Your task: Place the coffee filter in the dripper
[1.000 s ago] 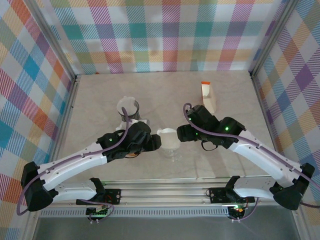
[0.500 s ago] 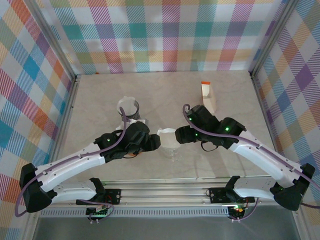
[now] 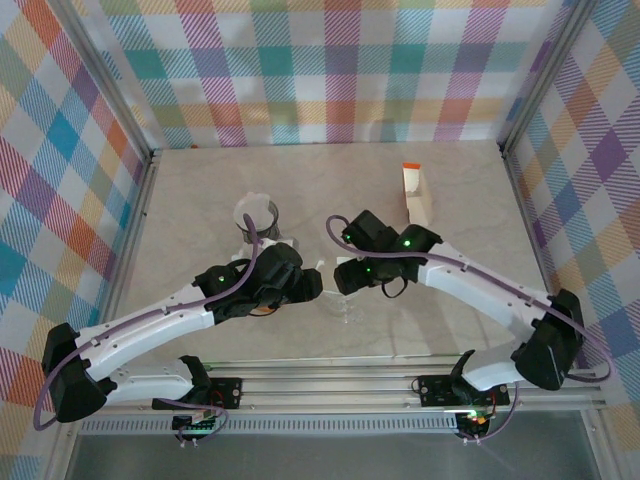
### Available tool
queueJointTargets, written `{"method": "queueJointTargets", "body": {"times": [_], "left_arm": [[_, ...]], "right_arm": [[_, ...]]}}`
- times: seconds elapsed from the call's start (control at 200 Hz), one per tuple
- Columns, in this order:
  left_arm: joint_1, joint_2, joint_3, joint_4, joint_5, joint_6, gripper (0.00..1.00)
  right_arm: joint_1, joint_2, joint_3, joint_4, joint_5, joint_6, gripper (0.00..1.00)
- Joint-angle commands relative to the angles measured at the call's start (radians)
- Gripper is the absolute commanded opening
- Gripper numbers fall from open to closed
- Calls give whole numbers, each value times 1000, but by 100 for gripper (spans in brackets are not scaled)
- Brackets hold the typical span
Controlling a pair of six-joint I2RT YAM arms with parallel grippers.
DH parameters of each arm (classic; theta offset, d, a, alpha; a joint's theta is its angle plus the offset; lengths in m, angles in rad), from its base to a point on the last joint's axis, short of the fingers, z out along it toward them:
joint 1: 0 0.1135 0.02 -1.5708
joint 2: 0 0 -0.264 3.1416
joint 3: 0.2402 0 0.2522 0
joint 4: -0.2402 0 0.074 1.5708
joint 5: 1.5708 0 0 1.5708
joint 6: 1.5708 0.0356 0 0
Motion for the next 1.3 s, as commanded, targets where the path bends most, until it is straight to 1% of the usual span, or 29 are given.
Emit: {"method": "queueJointTargets", "body": {"times": [0.0, 0.3, 0.545, 0.8, 1.295], "left_arm": [[6, 11, 17, 9, 0, -1, 60], [7, 7, 16, 18, 6, -3, 60], [7, -40, 13, 17, -2, -11, 66], [7, -85, -18, 19, -21, -24, 69], [6, -43, -43, 45, -2, -28, 70]], "right_arm": [[-6, 33, 37, 14, 1, -14, 78], [-10, 97, 51, -13, 11, -21, 78], [-10, 141, 37, 11, 20, -5, 78], [-10, 174, 16, 32, 25, 9, 77], [-10, 209, -11, 43, 40, 25, 77]]}}
